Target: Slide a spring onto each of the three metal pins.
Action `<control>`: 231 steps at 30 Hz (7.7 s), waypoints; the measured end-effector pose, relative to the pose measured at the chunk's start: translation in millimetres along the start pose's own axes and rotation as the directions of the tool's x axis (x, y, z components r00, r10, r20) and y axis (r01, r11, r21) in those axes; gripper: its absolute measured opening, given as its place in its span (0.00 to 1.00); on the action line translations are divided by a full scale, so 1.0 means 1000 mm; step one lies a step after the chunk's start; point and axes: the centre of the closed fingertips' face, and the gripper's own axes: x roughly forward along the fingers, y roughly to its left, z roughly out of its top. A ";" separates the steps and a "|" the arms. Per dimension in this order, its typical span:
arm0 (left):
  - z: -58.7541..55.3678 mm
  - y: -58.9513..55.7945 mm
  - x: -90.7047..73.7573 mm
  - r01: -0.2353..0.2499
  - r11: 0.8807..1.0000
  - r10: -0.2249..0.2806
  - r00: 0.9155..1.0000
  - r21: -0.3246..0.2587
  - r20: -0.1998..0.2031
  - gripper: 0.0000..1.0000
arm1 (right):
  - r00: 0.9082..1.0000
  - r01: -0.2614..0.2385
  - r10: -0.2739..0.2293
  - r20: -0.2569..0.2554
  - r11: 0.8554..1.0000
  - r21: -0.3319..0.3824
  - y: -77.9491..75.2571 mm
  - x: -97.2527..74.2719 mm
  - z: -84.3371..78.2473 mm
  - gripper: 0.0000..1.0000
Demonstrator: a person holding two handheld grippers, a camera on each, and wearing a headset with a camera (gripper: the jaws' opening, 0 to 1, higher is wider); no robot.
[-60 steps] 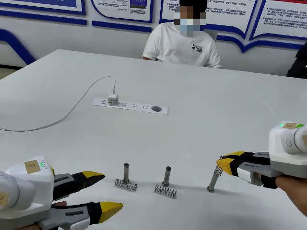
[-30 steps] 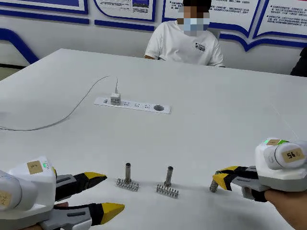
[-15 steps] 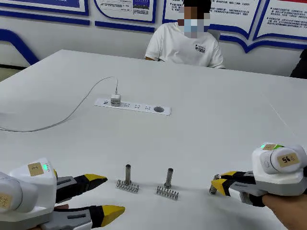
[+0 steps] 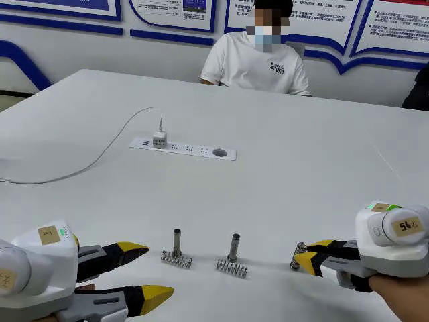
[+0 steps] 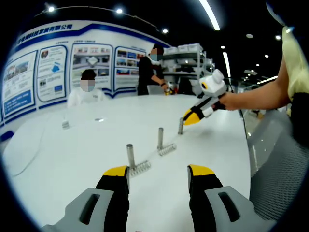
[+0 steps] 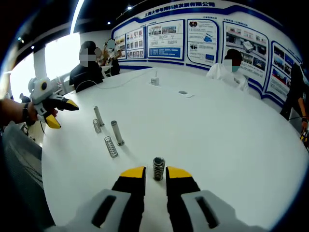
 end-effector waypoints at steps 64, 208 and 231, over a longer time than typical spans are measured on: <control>-0.002 -0.003 0.003 0.016 1.000 -0.016 1.000 0.006 -0.017 0.49 | 0.964 -0.265 0.251 -0.091 0.942 -0.207 0.087 0.059 0.008 0.17; 0.008 -0.066 0.038 0.215 0.958 -0.208 0.976 0.188 -0.058 0.16 | 0.880 -0.460 0.461 -0.111 0.773 -0.436 0.189 -0.004 0.076 0.11; 0.004 -0.031 0.021 0.099 0.987 -0.095 0.995 0.125 -0.033 0.33 | 0.913 -0.388 0.405 -0.048 0.824 -0.413 0.158 -0.009 0.091 0.11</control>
